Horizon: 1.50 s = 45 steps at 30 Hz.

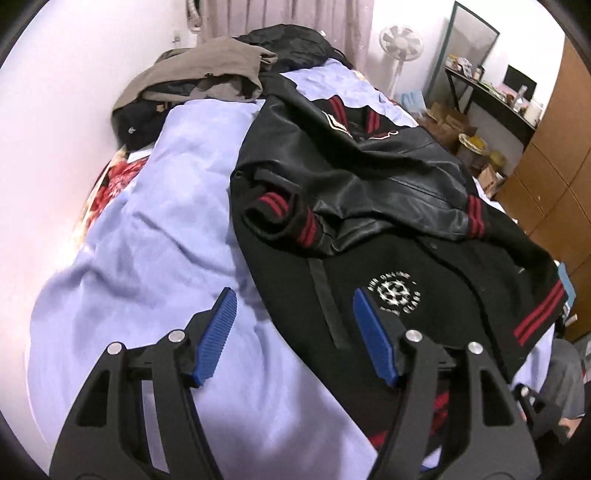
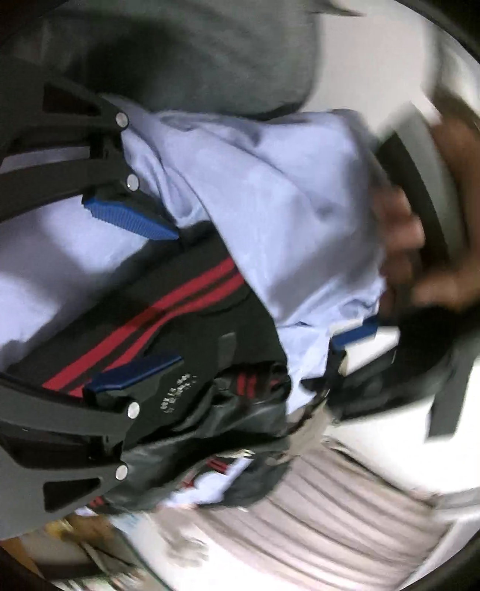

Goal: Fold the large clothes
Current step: 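Grasp the ribbed hem with the right gripper and lift it toward the collar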

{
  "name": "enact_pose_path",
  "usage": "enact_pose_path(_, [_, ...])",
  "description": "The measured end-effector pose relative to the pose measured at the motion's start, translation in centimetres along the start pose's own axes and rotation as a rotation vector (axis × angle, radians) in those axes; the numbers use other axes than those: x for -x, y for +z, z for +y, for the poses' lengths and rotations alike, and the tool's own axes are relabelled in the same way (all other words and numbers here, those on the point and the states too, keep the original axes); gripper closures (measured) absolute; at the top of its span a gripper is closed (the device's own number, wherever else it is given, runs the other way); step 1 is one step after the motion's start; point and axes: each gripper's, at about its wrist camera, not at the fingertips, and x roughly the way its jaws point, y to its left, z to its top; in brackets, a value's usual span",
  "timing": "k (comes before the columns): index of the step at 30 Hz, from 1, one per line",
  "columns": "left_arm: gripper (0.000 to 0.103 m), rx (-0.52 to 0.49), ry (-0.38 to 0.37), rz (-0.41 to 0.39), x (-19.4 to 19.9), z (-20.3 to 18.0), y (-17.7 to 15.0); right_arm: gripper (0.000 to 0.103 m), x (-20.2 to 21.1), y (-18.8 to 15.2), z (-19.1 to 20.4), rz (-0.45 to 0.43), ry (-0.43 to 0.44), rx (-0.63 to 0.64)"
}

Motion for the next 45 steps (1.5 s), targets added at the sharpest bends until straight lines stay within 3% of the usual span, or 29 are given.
enact_pose_path(2, [0.036, -0.043, 0.013, 0.003, -1.0, 0.6, 1.5, 0.022, -1.5, 0.3, 0.6, 0.034, -0.091, 0.044])
enact_pose_path(8, [0.032, -0.152, 0.028, -0.019, -4.5, 1.6, 7.9, 0.02, -4.8, 2.8, 0.1, 0.057, -0.127, 0.035])
enact_pose_path(10, [0.03, -0.21, 0.065, -0.019, -6.3, 1.5, 10.7, 0.016, -5.4, 3.4, -1.1, 0.056, -0.148, 0.005])
enact_pose_path(13, [0.025, -0.253, 0.192, -0.047, -9.5, 1.7, 15.7, 0.011, -5.8, 3.1, -3.5, 0.056, -0.129, -0.121])
enact_pose_path(16, [0.025, -0.243, 0.156, -0.02, -13.5, 2.3, 20.2, 0.011, -5.3, 1.9, -4.0, 0.035, -0.145, -0.184])
enact_pose_path(17, [0.025, -0.257, 0.176, -0.016, -14.8, 2.4, 21.5, 0.012, -5.2, 1.5, -4.1, 0.025, -0.148, -0.208])
enact_pose_path(20, [0.025, -0.294, 0.313, -0.04, -18.0, 2.6, 24.3, 0.013, -4.8, 1.0, -3.8, -0.003, -0.176, -0.239])
enact_pose_path(21, [0.025, -0.278, 0.285, -0.047, -18.4, 2.7, 24.8, 0.015, -4.5, 1.0, -3.3, -0.021, -0.201, -0.208])
enact_pose_path(22, [0.025, -0.244, 0.205, -0.055, -18.9, 3.1, 25.7, 0.015, -4.3, 1.0, -2.9, -0.029, -0.21, -0.195])
enact_pose_path(27, [0.025, -0.217, 0.044, -0.038, -21.2, 3.4, 26.6, 0.015, -3.9, 0.6, -3.4, -0.046, -0.186, -0.231])
enact_pose_path(34, [0.025, -0.209, -0.197, -0.069, -19.2, 4.5, 25.6, 0.015, -3.2, -0.2, -5.0, -0.106, -0.184, -0.305])
enact_pose_path(37, [0.025, -0.226, -0.247, -0.059, -18.4, 4.4, 25.1, 0.015, -2.9, -0.4, -6.6, -0.134, -0.179, -0.393])
enact_pose_path(39, [0.025, -0.246, -0.245, -0.046, -18.4, 3.9, 24.8, 0.015, -3.4, -0.9, -8.8, -0.114, -0.096, -0.536])
enact_pose_path(41, [0.025, -0.257, -0.219, -0.027, -19.1, 3.8, 24.6, 0.015, -3.9, -1.1, -9.5, -0.094, -0.05, -0.592])
enact_pose_path(45, [0.025, -0.293, -0.068, 0.021, -21.9, 3.6, 24.1, 0.016, -5.2, 0.4, -7.1, -0.046, -0.025, -0.432])
